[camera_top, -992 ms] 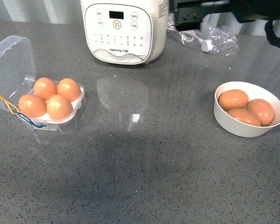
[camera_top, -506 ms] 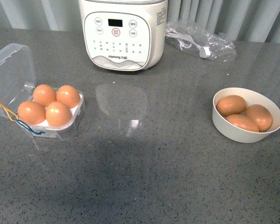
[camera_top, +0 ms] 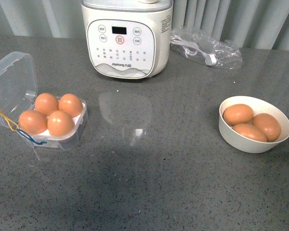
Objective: Put egg into box
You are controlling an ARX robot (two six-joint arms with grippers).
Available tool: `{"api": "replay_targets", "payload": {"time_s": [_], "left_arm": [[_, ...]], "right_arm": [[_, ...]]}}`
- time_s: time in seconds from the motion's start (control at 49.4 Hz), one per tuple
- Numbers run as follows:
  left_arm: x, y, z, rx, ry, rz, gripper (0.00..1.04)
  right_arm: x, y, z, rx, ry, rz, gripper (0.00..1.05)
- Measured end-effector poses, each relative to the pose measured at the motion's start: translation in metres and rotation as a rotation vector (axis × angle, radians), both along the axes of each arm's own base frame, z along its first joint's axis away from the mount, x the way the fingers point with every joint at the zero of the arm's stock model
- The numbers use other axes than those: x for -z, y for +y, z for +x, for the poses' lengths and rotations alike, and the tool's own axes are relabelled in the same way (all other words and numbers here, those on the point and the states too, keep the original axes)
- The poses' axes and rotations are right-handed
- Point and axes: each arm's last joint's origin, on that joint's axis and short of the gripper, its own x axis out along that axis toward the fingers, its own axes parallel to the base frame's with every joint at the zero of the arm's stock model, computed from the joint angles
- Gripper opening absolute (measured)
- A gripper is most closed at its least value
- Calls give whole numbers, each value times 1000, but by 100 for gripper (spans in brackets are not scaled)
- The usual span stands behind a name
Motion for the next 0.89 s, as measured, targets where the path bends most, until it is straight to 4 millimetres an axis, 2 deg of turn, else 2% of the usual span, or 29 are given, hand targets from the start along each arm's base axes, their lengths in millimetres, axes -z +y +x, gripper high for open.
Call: {"api": "replay_targets", "payload": {"time_s": [0.283,0.891], "left_arm": [[0,0,0,0,0,0,98],[0,0,0,0,0,0,98]], "right_arm": [[1,-13,-18,0,3,2,3],[-5,-14,-48,0,-17,1,3]]}}
